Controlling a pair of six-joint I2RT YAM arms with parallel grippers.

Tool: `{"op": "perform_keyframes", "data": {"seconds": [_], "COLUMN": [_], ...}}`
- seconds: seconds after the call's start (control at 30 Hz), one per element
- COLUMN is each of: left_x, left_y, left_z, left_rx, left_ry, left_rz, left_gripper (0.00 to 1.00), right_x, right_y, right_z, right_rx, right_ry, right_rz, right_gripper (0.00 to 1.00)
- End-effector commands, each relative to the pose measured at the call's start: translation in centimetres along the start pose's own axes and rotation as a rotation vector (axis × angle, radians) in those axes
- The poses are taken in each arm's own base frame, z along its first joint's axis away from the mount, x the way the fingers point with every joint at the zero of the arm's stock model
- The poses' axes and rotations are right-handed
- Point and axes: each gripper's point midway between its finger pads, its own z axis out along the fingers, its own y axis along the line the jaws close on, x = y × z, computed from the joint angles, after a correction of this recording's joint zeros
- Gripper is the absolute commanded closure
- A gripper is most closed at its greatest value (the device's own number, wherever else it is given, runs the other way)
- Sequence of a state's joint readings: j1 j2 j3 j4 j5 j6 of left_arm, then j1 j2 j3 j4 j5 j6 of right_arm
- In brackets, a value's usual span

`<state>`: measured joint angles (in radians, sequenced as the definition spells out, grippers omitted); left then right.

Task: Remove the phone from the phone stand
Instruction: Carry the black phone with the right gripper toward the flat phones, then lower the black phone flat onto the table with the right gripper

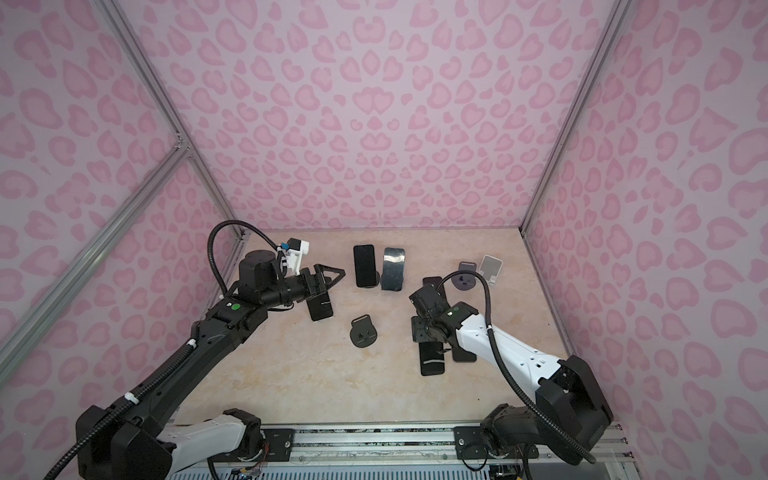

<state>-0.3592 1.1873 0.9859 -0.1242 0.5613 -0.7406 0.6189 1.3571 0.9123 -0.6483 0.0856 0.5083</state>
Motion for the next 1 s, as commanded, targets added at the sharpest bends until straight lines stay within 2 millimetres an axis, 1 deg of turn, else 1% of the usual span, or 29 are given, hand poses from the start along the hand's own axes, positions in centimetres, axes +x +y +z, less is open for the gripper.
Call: {"op": "perform_keyframes", "data": {"seconds": [0.0,0.17,0.4,0.57,0.7,0.77,0.97], "left_x": [-0.6,-0.5,-0.6,-0.4,-0.3,-0.3,-0.5], "left_y": [-0.9,-0.8,-0.9,-0.7,-0.7,-0.9,-1.1], "left_z": [0.0,0.1,0.0,0.3,0.6,0.5,0.2], "left_rx": [0.034,0.034,0.036,0.040,0.044,0.053,0.055], "left_ry": [-0.016,-0.012,-0.016,-0.004,0.005,0.007,-0.005], "left_rz": [0.020,0.019,0.020,0.011,0.006,0.012,0.034], "left_gripper": [0.17,0.17,0.17,0.17,0.17,0.17,0.17], "right_x": [-0.3,-0.8,-0.5,-0.4,0.1,0.2,0.6], "right_y": [0.0,-0.3,-0.6,0.1,-0.4,-0.9,-1.6], "right_z": [0.7,2.0,4.3,5.7,6.7,7.0,8.0], "right_rx": [-0.008,0.002,0.017,0.002,0.033,0.063,0.105], "right_ry": [0.009,0.020,0.038,0.045,0.056,0.049,0.045], "right_rz": [-0.012,-0.004,0.008,-0.006,-0.017,-0.016,-0.009], "right_gripper": [0.45,0.46,0.47,0.47,0.47,0.44,0.42]}}
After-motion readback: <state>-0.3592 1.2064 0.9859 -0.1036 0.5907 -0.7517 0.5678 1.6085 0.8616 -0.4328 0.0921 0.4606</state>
